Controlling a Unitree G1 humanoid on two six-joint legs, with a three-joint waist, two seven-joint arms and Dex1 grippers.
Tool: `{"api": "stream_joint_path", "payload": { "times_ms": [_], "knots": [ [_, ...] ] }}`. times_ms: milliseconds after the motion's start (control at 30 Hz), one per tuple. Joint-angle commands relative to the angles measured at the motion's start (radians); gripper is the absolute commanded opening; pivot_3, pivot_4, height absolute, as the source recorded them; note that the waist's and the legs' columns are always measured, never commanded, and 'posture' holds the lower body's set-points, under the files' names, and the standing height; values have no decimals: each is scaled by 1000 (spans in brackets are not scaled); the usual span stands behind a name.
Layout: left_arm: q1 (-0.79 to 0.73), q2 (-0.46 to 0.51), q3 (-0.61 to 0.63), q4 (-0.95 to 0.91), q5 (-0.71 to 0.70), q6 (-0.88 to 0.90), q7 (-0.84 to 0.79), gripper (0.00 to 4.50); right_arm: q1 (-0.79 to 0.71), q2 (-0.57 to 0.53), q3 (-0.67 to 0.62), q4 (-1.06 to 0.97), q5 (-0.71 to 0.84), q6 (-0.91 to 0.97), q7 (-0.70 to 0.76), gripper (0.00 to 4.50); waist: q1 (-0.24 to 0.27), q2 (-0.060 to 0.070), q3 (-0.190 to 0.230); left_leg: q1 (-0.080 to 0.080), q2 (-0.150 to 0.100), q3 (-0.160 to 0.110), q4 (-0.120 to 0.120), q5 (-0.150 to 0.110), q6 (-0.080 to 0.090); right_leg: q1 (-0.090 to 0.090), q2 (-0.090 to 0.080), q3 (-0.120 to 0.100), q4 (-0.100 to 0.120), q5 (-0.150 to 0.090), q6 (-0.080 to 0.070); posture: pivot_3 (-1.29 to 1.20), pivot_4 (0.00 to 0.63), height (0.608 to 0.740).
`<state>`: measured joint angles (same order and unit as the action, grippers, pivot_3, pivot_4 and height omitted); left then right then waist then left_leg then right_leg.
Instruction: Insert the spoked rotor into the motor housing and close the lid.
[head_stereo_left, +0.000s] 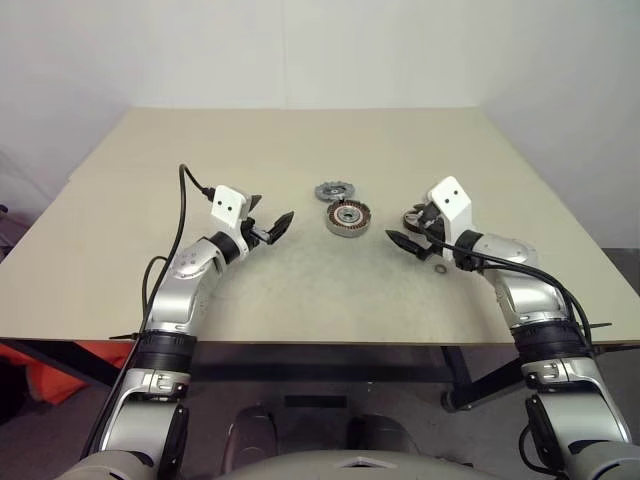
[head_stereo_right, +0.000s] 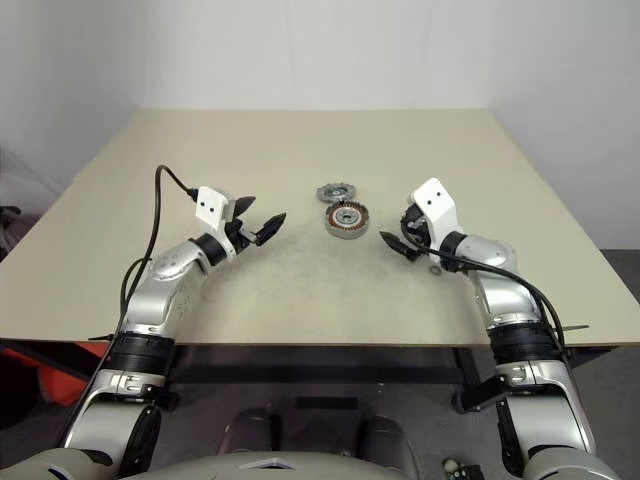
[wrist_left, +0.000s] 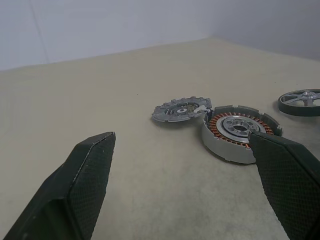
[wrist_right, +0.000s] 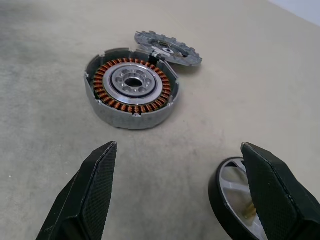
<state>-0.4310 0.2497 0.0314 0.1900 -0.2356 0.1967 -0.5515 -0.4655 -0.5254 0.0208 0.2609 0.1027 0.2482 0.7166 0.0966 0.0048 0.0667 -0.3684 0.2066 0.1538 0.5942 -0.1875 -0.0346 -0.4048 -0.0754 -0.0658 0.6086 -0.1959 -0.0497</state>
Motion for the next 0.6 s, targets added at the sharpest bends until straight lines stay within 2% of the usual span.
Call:
{"api": "stream_joint_path", "payload": {
  "times_ms": [33,200,600],
  "knots": [
    [-63,6,-10,26,21,-37,-2,4500,-27,9,6,-24,-11,-24,-13,4458,0,0,0,0,0,0,0,0,0,0,0,0,0,0,0,0,0,740],
    [-184,-23,-9,221,57,-127,14,4500,-37,37,22,-31,-13,-27,-14,4458,1,0,0,0,0,0,0,0,0,0,0,0,0,0,1,0,0,740],
    [-490,-127,-66,803,154,-359,-79,4500,-19,47,30,-95,-8,-9,-20,4458,7,0,0,-2,-1,0,0,-1,1,0,-1,0,-2,1,1,0,0,740]
  ]
}}
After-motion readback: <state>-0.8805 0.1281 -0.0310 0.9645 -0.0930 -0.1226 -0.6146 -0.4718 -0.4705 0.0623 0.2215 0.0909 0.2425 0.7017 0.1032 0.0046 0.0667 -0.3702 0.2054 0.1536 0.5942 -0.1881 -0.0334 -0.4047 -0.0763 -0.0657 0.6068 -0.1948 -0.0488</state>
